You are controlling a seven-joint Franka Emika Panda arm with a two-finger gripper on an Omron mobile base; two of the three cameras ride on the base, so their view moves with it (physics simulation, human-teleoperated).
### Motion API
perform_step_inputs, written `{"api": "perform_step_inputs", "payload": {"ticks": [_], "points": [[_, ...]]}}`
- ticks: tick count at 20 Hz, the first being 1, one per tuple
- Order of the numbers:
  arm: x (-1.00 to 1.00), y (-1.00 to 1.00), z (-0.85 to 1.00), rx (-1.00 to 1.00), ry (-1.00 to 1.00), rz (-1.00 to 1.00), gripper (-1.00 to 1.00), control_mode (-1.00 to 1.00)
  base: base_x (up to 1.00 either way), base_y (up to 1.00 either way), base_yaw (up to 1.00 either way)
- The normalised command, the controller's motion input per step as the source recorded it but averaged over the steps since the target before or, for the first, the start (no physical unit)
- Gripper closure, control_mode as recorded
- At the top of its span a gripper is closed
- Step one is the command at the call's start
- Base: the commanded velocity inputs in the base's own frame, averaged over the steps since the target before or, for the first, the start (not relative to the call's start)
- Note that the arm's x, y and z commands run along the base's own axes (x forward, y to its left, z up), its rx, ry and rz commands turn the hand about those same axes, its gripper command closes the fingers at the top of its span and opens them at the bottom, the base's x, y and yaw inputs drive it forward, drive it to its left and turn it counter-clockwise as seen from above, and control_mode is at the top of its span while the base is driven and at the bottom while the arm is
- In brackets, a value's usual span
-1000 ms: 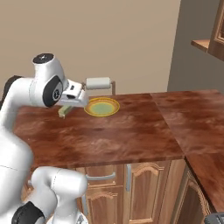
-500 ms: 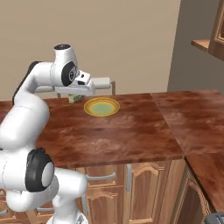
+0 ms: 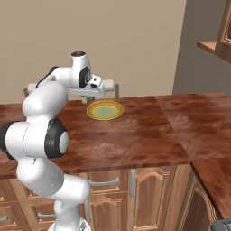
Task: Retrieve the butter from the fridge and place it on a plate on the dining table. Then retrieve the butter knife by the fridge and place it near the plate.
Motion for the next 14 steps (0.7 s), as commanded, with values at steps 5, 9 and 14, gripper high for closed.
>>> {"api": "perform_step_inputs", "payload": {"ticks": [5, 9, 14], "points": [[0.97, 0.05, -0.25, -0.03, 0.06, 0.00, 1.00, -1.00, 0.00, 0.00, 0.00], [0.77, 0.00, -0.47, -0.01, 0.00, 0.00, 1.00, -1.00, 0.00, 0.00, 0.00], [0.45, 0.00, -0.59, -0.01, -0.09, -0.03, 1.00, -1.00, 0.00, 0.00, 0.00]]}}
